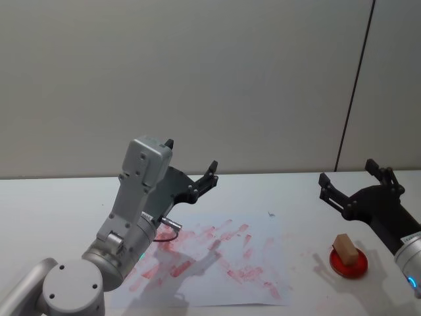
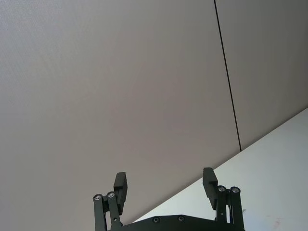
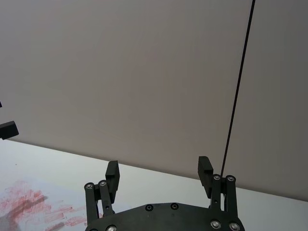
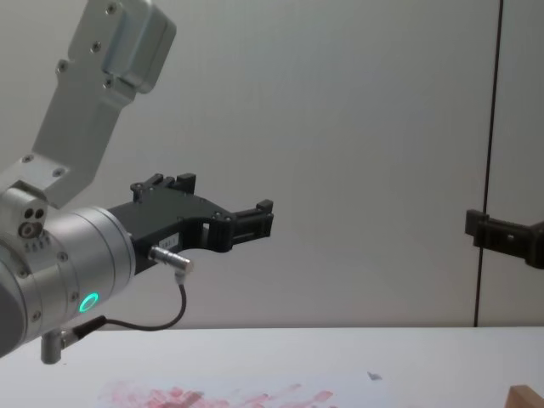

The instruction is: Use the one hand to pick up the stamp and affix it onto the A4 paper.

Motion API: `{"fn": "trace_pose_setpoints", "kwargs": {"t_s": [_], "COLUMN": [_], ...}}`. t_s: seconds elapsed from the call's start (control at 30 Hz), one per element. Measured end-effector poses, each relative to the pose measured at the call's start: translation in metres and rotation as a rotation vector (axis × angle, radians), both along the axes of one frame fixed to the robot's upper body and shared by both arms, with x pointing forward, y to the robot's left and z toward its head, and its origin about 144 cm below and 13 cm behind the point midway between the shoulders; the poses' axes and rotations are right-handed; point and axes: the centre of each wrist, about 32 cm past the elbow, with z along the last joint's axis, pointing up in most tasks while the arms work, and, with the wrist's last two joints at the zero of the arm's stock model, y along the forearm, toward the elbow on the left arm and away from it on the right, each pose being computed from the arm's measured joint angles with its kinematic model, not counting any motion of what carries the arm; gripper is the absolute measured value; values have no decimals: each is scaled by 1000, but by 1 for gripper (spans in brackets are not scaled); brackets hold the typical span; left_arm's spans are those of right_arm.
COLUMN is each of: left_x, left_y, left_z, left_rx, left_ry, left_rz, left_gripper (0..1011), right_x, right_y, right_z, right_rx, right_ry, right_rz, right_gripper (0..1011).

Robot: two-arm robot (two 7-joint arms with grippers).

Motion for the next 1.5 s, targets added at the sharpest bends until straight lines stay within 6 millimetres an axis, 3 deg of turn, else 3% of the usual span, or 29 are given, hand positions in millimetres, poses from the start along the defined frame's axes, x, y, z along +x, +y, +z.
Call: {"fn": "trace_pose_setpoints", "kwargs": {"t_s": [1.0, 1.5], "left_x": [0, 0], "left_y": [0, 0], "left_z": [0, 0], "left_rx": [0, 0], "left_ry": [0, 0], "left_rz": [0, 0], "left_gripper": [1002, 1001], "right_x": [0, -15], "right_y": [-1, -25], "right_z": [0, 1], "right_rx": [-1, 5], "right_ry": [-1, 93], "right_rz": [0, 6], "right_gripper": [1001, 1001]}}
